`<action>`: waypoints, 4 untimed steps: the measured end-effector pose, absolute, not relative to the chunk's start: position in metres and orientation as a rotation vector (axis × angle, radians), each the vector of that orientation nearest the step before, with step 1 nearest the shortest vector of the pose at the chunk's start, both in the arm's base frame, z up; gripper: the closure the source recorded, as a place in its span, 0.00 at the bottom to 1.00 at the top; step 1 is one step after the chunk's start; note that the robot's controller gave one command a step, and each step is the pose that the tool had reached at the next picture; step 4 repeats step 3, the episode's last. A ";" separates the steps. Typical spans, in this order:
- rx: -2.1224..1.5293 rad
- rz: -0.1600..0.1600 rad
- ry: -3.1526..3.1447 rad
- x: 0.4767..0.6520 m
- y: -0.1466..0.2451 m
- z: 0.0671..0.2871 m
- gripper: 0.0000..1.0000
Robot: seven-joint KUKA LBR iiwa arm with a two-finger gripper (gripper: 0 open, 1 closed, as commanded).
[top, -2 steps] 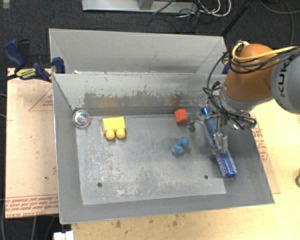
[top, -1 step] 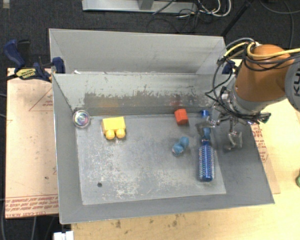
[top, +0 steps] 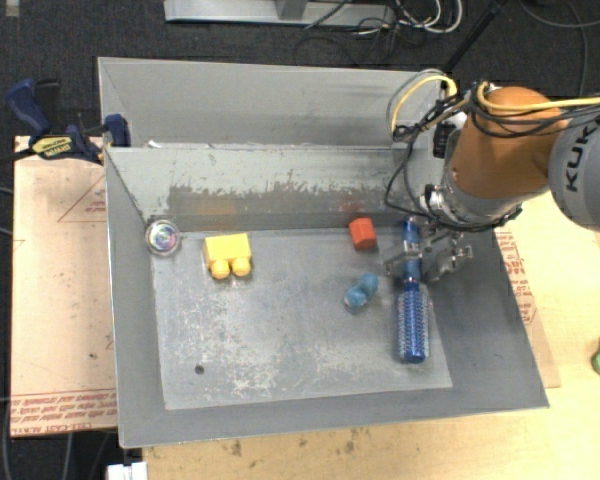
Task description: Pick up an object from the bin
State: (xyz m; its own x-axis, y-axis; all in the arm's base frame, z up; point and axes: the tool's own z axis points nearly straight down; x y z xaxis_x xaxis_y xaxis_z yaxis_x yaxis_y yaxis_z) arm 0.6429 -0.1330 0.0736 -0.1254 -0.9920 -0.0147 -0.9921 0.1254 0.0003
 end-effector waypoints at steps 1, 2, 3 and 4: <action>-2.062 0.022 2.348 0.644 -0.129 0.076 0.00; -2.061 0.022 2.348 0.644 -0.130 0.074 1.00; -2.067 0.000 2.359 0.645 -0.128 0.098 1.00; -2.067 0.000 2.359 0.645 -0.128 0.098 1.00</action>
Offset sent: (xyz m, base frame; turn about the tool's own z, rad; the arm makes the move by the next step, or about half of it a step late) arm 0.0000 0.0000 0.0000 0.0000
